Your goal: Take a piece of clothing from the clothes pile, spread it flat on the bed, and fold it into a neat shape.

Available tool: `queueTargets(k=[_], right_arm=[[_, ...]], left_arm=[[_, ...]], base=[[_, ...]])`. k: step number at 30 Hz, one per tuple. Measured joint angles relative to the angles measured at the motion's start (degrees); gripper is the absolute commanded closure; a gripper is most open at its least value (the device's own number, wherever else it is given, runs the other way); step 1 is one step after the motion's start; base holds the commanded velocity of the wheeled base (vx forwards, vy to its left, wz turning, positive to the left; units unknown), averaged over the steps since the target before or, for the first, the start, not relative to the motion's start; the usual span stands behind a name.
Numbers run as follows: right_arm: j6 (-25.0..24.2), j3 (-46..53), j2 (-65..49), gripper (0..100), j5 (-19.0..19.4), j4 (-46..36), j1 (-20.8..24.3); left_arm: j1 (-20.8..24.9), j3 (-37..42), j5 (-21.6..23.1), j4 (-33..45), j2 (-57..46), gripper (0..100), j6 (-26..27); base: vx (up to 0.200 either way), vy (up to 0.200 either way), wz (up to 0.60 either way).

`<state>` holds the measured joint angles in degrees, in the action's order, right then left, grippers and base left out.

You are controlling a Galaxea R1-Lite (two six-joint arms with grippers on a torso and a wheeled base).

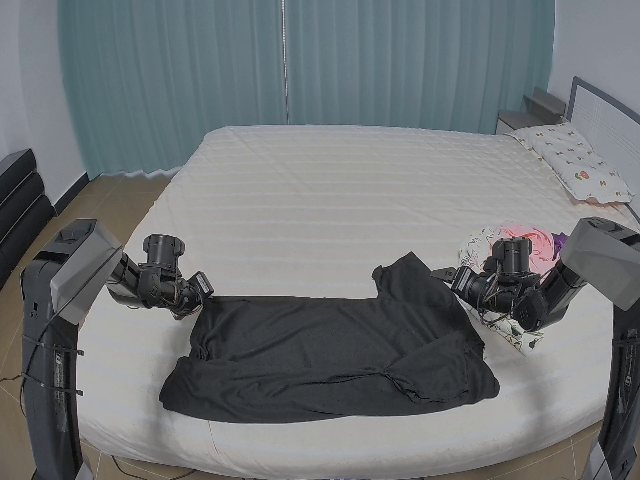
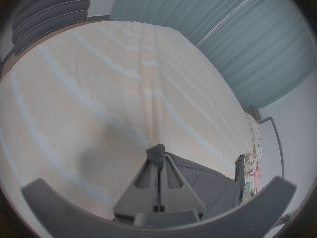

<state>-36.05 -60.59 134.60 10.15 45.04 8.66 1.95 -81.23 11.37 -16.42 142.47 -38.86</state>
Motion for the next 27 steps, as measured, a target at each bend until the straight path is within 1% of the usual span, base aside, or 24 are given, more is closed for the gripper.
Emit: queueTargets(k=[6,8,12,14,15,24,27], right_arm=[[5.2,-9.6,4.1,0,-0.7,-6.4,-0.7],[6.2,-11.7,5.6,0,-0.7,-7.2,-0.8],[10.3,-14.5,8.6,0,-0.1,-7.2,-1.0],[11.3,-15.7,9.9,0,0.2,-7.1,-1.1],[11.5,-16.3,10.5,0,0.3,-7.0,-1.1],[10.8,-21.0,14.4,0,0.6,-6.6,-1.1],[10.3,-22.3,15.8,0,0.6,-5.4,-1.5]], left_arm=[[-0.4,1.4,-0.3,-0.2,-1.8,100,-0.4],[-0.5,1.8,-0.6,-0.2,-2.3,100,-0.4],[-0.8,2.3,-1.2,-0.2,-2.9,100,-0.3],[-0.8,2.5,-1.4,-0.2,-3.1,100,-0.3],[-0.8,2.5,-1.4,-0.2,-3.1,0,-0.3],[-0.7,2.6,-1.3,-0.2,-3.3,0,-0.5],[-0.6,2.6,-0.8,-0.2,-3.2,0,-0.5]], base=[[0.000,0.000,0.00],[0.000,0.000,0.00],[0.000,0.000,0.00],[0.000,0.000,0.00],[0.000,0.000,0.00],[0.000,0.000,0.00],[0.000,0.000,0.00]])
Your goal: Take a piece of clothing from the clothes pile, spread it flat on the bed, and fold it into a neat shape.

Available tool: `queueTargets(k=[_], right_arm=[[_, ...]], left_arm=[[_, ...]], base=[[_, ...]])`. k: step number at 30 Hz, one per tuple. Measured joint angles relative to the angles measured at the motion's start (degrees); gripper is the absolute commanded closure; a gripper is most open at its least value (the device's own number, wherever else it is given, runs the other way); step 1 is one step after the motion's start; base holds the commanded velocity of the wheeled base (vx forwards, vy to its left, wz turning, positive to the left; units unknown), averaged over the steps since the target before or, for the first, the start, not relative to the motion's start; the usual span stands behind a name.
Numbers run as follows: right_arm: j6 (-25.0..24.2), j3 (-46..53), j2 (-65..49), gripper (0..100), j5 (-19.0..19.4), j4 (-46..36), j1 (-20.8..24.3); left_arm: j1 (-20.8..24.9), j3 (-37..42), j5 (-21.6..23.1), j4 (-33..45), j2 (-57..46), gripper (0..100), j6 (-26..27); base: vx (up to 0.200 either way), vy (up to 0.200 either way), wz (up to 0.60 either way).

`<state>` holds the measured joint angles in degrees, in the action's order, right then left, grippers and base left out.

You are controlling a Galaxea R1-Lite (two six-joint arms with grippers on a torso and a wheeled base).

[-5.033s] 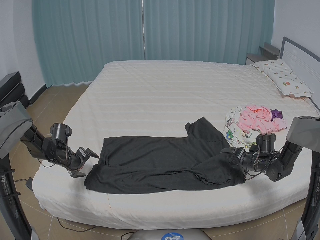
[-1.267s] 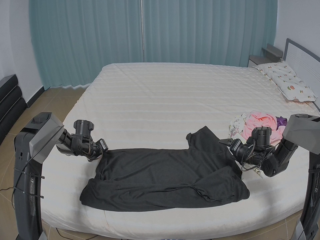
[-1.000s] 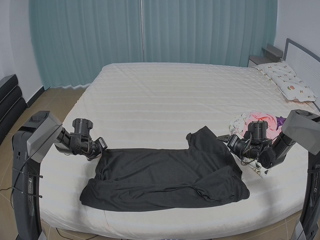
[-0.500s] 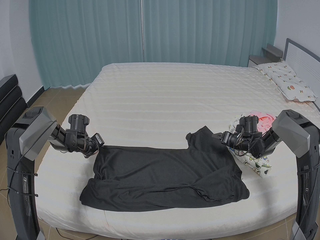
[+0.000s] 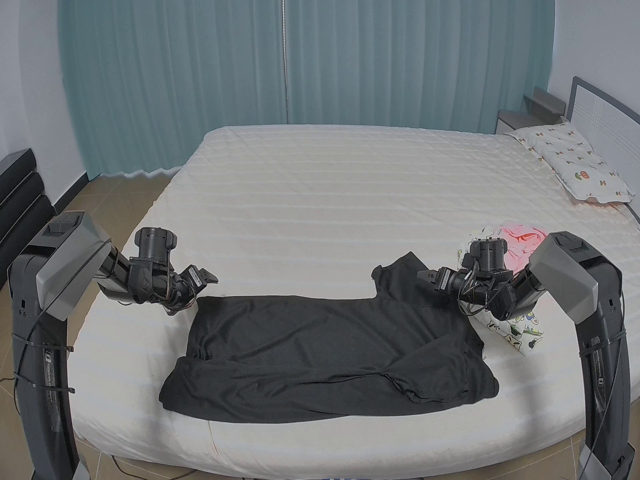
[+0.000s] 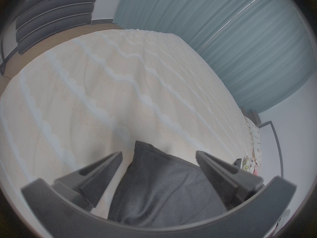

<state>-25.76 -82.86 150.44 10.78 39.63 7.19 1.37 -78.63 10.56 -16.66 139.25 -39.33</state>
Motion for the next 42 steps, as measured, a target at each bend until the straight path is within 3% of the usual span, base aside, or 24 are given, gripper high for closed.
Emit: queueTargets(k=[5,6,12,41,42], right_arm=[[-0.2,-0.4,1.4,0,0.0,2.0,-0.2],[-0.2,-0.4,1.6,0,0.0,2.1,-0.2],[-0.3,-0.5,2.1,0,0.0,2.2,-0.2],[-2.1,-0.3,2.0,0,-0.3,3.7,-0.5],[-2.1,-0.3,2.0,0,-0.3,3.7,-0.5]], left_arm=[[0.1,-0.6,0.7,0.0,0.9,0,0.2],[0.1,-0.8,1.2,0.0,1.1,100,0.3],[0.2,-1.6,3.8,0.0,1.9,100,0.3],[-2.9,0.8,3.0,0.0,-1.2,100,0.6],[-2.9,0.7,3.1,0.0,-1.2,0,0.6]], base=[[0.000,0.000,0.00],[0.000,0.000,0.00],[0.000,0.000,0.00],[0.000,0.000,0.00],[0.000,0.000,0.00]])
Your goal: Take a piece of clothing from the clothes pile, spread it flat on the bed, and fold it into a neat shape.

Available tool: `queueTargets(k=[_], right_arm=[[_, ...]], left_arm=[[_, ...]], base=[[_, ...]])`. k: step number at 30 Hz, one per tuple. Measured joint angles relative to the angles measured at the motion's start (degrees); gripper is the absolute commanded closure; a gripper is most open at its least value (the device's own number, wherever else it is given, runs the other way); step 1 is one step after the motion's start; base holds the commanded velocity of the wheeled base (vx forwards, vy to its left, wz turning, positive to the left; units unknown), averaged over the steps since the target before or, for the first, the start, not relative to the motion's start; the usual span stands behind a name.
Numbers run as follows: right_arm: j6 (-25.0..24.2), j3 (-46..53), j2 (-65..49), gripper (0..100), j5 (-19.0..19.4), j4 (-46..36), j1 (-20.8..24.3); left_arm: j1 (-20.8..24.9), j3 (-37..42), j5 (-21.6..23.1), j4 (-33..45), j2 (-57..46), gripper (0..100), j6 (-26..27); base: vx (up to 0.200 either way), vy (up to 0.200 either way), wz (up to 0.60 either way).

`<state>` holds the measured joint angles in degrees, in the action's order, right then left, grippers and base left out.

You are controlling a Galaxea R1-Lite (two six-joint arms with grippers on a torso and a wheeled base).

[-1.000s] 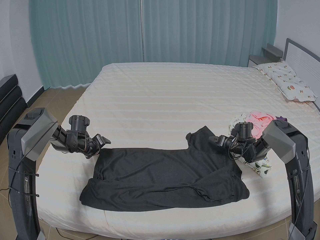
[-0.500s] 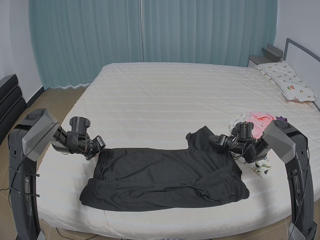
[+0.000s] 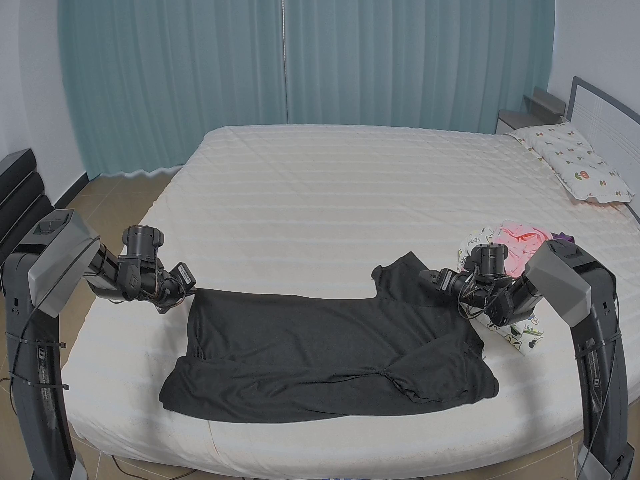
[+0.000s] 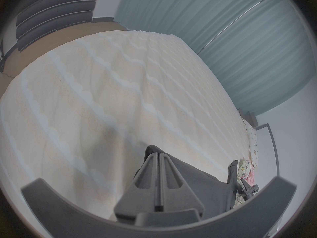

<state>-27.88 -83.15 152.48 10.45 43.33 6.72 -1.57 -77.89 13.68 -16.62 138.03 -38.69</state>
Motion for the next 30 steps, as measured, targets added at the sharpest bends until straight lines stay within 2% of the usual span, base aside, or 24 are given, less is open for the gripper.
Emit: queueTargets(k=[20,21,30], right_arm=[[-0.3,0.0,0.0,0,-0.2,0.0,0.1],[-0.3,0.0,0.0,0,-0.2,0.0,0.1],[-0.3,0.4,-0.1,0,-0.2,0.0,0.1]], left_arm=[[2.5,-4.7,0.0,-0.1,5.4,0,0.2],[2.5,-4.9,0.1,-0.1,5.6,100,0.1],[2.3,-5.6,-0.2,0.0,6.6,100,-0.1]], base=[[0.000,0.000,0.00],[0.000,0.000,0.00],[0.000,0.000,0.00]])
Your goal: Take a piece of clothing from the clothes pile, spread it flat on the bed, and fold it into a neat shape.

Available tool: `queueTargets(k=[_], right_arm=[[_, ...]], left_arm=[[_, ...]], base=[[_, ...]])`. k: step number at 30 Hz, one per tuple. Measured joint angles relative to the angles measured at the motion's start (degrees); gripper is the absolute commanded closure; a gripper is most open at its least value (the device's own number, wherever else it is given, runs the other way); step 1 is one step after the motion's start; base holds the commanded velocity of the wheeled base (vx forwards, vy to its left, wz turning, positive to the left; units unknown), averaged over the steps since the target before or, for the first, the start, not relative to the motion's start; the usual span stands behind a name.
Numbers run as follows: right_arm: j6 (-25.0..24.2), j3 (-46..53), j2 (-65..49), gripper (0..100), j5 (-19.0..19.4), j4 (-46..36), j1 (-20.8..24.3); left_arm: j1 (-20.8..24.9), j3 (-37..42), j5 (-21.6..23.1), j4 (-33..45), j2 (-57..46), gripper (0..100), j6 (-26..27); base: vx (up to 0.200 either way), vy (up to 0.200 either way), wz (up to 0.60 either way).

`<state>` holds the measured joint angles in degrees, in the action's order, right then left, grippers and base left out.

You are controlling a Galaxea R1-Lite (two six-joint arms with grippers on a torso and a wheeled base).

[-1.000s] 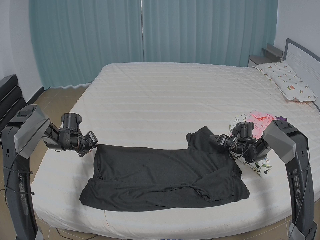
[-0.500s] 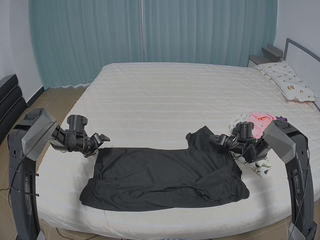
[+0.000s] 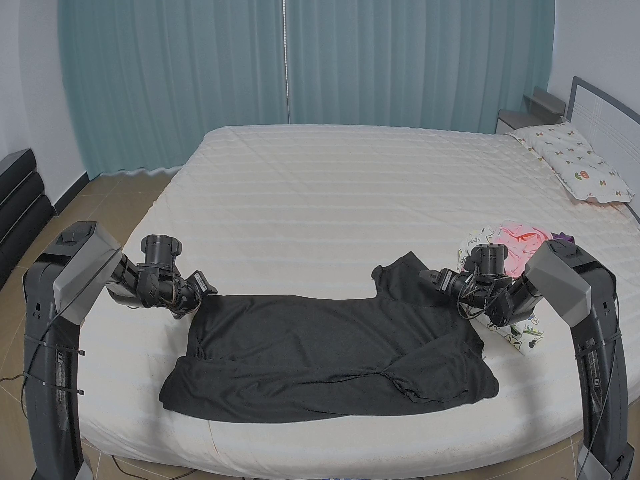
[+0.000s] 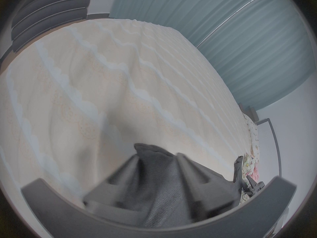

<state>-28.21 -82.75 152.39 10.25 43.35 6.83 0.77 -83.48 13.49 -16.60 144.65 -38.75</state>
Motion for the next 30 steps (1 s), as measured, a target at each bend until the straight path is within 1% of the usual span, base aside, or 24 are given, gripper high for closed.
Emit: queueTargets(k=[7,11,15,21,25,30], right_arm=[[-0.5,0.5,-0.1,0,0.7,0.0,-0.2],[-1.2,0.6,-0.1,0,2.5,0.0,-0.7],[-1.1,0.5,-0.2,0,3.1,-0.4,-0.8],[-0.9,-2.9,-0.2,0,3.4,-1.4,-0.8],[-0.9,-5.7,0.5,0,3.2,-3.1,-0.3],[-0.9,-7.4,2.0,0,3.0,-3.3,0.1]], left_arm=[[-0.4,0.4,-2.0,0.0,0.1,100,-0.2],[-0.4,1.2,-2.7,0.0,0.0,100,-0.5],[-0.5,2.6,-2.7,-0.1,-0.6,100,-0.7],[-0.4,3.6,-2.8,-0.1,-1.3,100,-0.7],[-0.4,3.9,-2.7,-0.1,-1.6,100,-2.4],[-0.4,3.9,-2.4,-0.1,-2.1,100,-3.1]], base=[[0.000,0.000,0.00],[0.000,0.000,0.00],[0.000,0.000,0.00],[0.000,0.000,0.00],[0.000,0.000,0.00],[0.000,0.000,0.00]])
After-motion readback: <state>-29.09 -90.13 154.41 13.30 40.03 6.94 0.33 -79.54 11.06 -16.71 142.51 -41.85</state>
